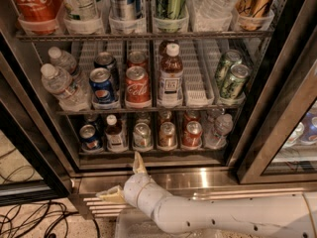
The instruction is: Pick blue plastic bottle from bottom shelf of fridge
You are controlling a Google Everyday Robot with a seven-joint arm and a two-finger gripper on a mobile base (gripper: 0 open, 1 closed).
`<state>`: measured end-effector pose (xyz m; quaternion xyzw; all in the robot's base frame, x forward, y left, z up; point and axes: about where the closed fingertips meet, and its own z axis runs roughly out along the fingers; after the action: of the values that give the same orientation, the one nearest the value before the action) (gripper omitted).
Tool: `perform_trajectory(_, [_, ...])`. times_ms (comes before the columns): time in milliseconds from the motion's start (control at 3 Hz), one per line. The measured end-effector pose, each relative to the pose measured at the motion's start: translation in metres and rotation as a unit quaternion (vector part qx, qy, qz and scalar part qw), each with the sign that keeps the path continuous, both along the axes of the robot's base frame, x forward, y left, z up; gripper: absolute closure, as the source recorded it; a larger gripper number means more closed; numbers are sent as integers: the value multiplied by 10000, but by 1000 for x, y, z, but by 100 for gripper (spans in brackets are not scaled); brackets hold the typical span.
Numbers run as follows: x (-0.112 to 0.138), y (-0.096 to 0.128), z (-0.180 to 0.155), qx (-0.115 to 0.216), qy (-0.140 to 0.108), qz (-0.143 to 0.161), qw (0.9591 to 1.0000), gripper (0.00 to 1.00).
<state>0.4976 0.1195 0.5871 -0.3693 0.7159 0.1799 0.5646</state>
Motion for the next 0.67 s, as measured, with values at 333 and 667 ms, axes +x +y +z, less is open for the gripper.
perform_trajectory(333, [17, 17, -4, 242, -212, -27, 9995, 0])
perform_trajectory(667, [31, 30, -5, 427, -424, -73, 9982, 0])
